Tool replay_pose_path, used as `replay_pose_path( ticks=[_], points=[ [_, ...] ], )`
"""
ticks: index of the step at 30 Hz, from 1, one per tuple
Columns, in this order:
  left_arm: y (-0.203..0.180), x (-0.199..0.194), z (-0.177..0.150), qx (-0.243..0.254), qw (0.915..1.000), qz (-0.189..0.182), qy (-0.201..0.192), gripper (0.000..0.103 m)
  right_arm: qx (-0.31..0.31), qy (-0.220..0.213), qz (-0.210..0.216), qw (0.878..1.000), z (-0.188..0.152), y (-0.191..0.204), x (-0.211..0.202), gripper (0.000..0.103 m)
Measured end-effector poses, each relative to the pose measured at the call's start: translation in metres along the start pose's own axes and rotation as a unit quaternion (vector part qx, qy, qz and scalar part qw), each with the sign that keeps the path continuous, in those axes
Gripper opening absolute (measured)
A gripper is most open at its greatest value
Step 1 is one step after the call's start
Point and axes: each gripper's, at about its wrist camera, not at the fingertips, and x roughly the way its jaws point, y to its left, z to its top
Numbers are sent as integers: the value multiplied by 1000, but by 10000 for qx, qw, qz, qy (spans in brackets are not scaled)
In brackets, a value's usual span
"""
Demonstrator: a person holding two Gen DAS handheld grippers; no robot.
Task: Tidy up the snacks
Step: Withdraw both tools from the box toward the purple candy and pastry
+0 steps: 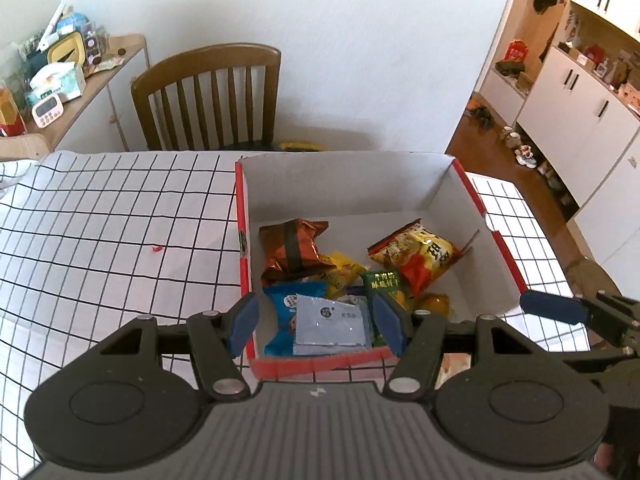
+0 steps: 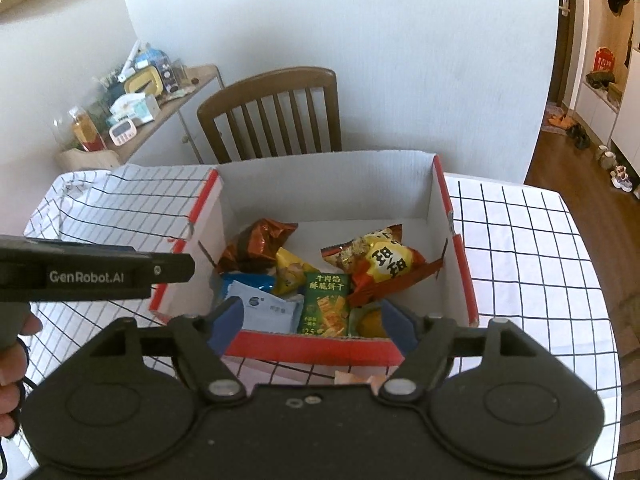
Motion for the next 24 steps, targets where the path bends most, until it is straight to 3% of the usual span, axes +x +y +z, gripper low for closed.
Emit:
replay_pose_path(
  ticks=[12, 24],
  points=[
    [1, -44, -38, 241, 9991, -251, -252, 63, 22, -295, 240, 9993, -26, 9, -38, 84],
    [1, -74, -83, 445, 9976, -380, -380, 72, 145, -307, 544, 9979, -66, 19, -64, 93]
  ],
)
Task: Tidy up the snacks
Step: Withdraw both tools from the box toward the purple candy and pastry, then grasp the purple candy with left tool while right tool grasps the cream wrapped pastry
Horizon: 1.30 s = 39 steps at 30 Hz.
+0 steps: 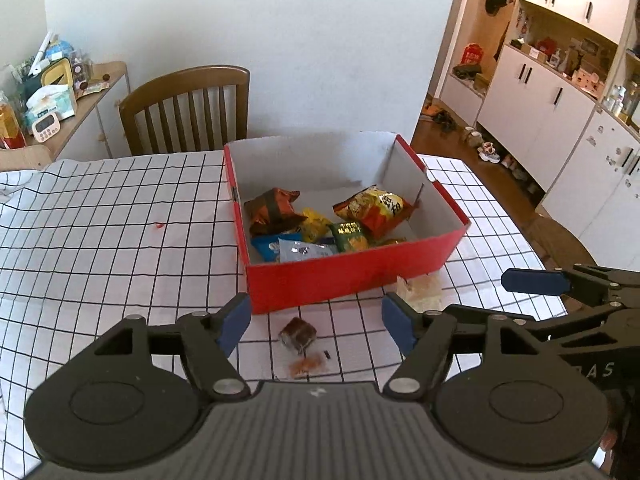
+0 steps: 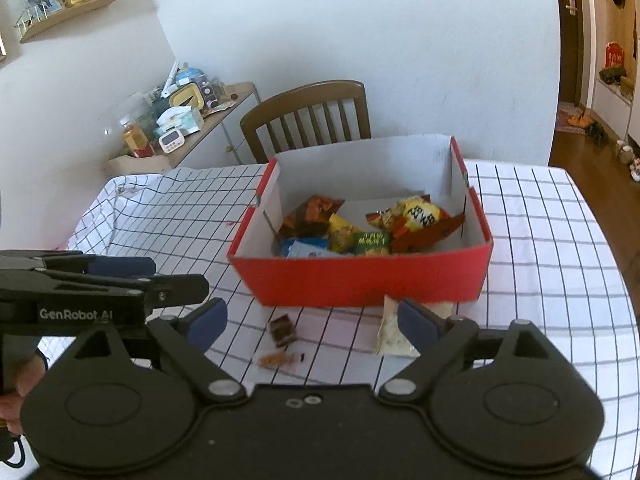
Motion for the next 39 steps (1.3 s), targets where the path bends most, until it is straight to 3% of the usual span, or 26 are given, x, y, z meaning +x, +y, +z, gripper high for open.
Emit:
replay_pose_path(
  ticks=[11, 24, 33, 39],
  points=[
    [-1, -12, -37, -130, 9997, -212, 55, 85, 46, -114, 128, 9998, -30, 5, -20, 103],
    [-4, 21, -78, -500, 9948, -151, 870, 87, 210, 389, -210, 9988, -74, -20, -10, 103],
    [-17, 55, -90, -754, 9865, 73, 1451, 87, 352, 561, -531, 9964, -73, -50, 11, 103],
    [-26, 81, -98, -1125, 9753, 267, 1884, 87, 431, 723, -620, 9945, -68, -65, 33, 102]
  ],
)
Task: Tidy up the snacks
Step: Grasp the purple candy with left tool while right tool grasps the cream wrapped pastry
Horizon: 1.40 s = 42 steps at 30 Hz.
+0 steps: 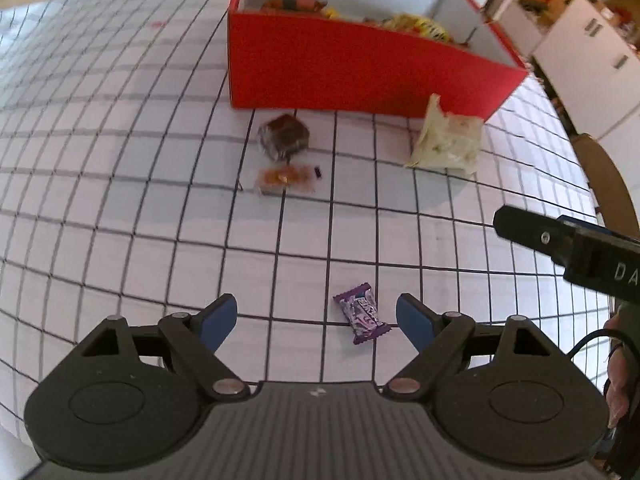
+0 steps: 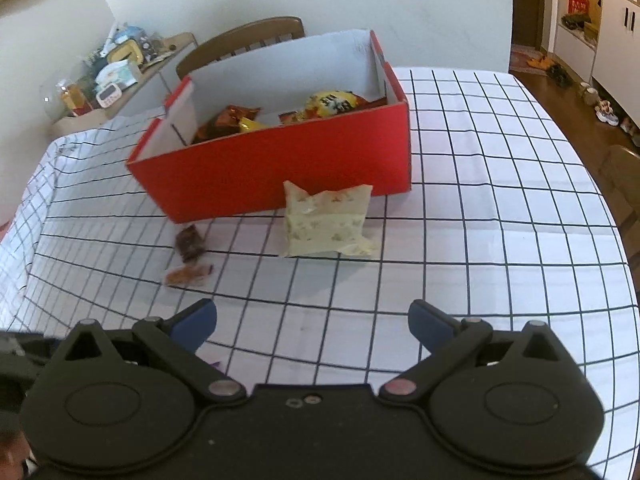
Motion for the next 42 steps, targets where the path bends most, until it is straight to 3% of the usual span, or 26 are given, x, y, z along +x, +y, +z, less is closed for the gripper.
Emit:
replay_pose_path(
  ticks=[9, 16, 22, 26, 33, 34, 37, 42],
  points=[
    [-6, 28, 5, -485, 9980, 103, 403, 87, -1, 84, -195, 9998, 29, -4, 38, 102],
    [-13, 39, 5, -708, 9962, 225, 460, 86, -279, 14, -413, 9988, 46, 6, 66, 101],
    [-23, 42, 3, -610, 9966, 371, 421, 72, -387, 101, -552, 9977, 53, 7, 84, 100],
    [-31, 41, 2, -443, 9973, 456, 366, 54, -399, 152, -675, 9968, 57, 6, 95, 97],
    [-39, 40, 0, -178, 9980, 490, 357, 29, -382, 280, -657, 9967, 55, 4, 106, 80],
    [-39, 39, 0, -164, 9981, 471, 362, 21, -364, 283, -657, 9968, 54, 4, 106, 79],
    [-37, 39, 1, -169, 9983, 425, 368, 18, -263, 259, -560, 9978, 52, 3, 104, 66],
    [-31, 36, -1, -213, 9986, 372, 322, 18, -209, 174, -511, 9983, 47, 0, 95, 60]
  ],
)
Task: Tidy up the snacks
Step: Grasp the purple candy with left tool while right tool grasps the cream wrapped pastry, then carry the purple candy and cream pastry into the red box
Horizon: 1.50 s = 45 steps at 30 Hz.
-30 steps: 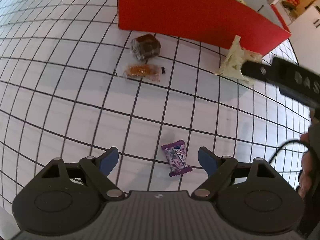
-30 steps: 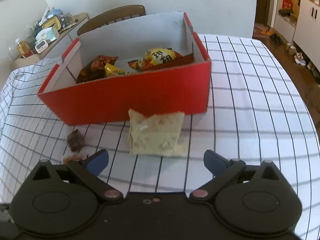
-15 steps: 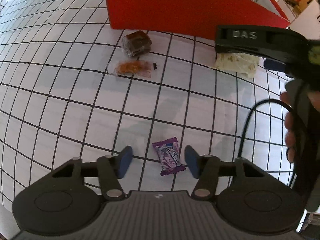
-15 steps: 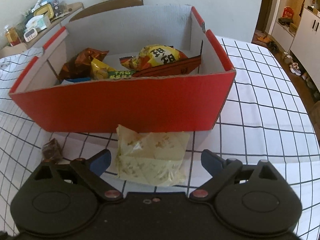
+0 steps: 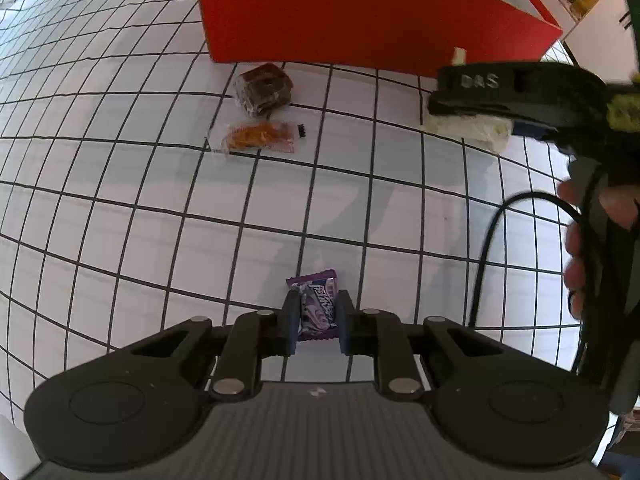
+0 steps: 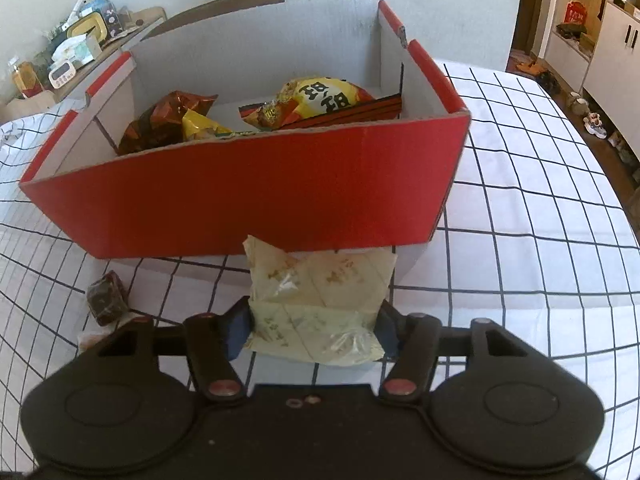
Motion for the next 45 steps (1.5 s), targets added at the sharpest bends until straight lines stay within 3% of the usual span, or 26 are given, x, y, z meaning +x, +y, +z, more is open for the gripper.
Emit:
replay_pose_path(
  ticks=[15, 26, 45],
  points=[
    [25, -36, 4, -243, 9985, -416, -278, 18, 107, -110, 424, 9990, -21, -3, -65, 59],
    [40, -91, 24, -196, 9936, -555, -965, 18, -173, -357, 704, 9967, -19, 19, -118, 59],
    [35, -154, 103, 235, 9782, -271, -2046, 18, -491, -1182, 575, 9901, 53, 41, -152, 59]
  ],
)
